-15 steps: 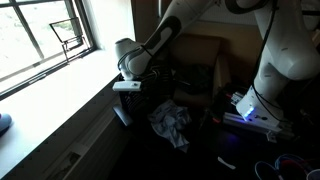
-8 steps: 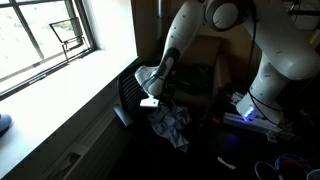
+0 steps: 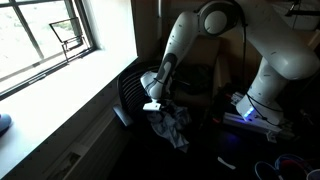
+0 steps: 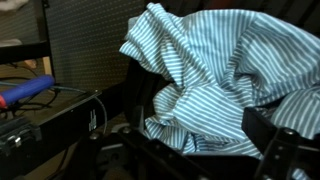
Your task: Put the shirt on the black chair onto the brown chair
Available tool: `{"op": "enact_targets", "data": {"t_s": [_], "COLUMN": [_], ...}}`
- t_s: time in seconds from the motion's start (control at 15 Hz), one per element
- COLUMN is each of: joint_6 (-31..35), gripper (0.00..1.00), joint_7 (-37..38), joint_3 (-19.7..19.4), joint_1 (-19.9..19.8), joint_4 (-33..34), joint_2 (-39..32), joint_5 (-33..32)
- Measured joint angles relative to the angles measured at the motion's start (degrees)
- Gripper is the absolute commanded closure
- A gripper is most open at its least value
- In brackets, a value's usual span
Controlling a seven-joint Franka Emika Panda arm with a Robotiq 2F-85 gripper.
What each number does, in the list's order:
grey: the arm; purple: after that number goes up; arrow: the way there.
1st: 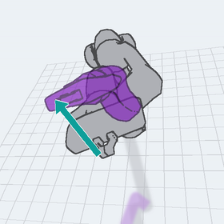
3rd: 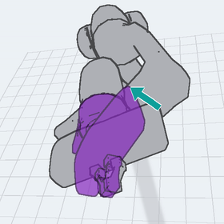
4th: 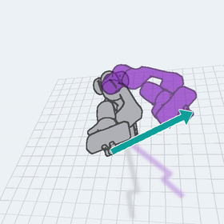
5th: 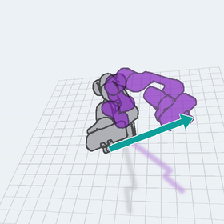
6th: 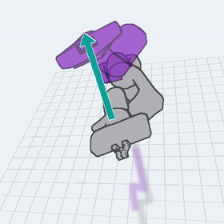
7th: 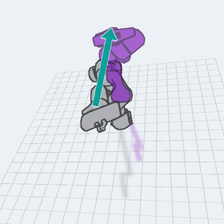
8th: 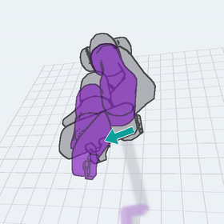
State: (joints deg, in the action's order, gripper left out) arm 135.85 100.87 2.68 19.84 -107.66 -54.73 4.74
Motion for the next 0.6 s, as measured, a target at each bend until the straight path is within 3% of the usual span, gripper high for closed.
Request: {"op": "enact_targets", "data": {"t_s": [0.33,0.6], "joint_6": [16.6,13.6], "gripper": [0.00,0.00], "joint_7": [10.1,20.2], "joint_3": [-2.5,-10.6], "joint_1": [4.1,11.3], "joint_4": [-1.6,-1.5], "joint_2": [-3.5,-7.0], "joint_5": [1.8,0.6]}}
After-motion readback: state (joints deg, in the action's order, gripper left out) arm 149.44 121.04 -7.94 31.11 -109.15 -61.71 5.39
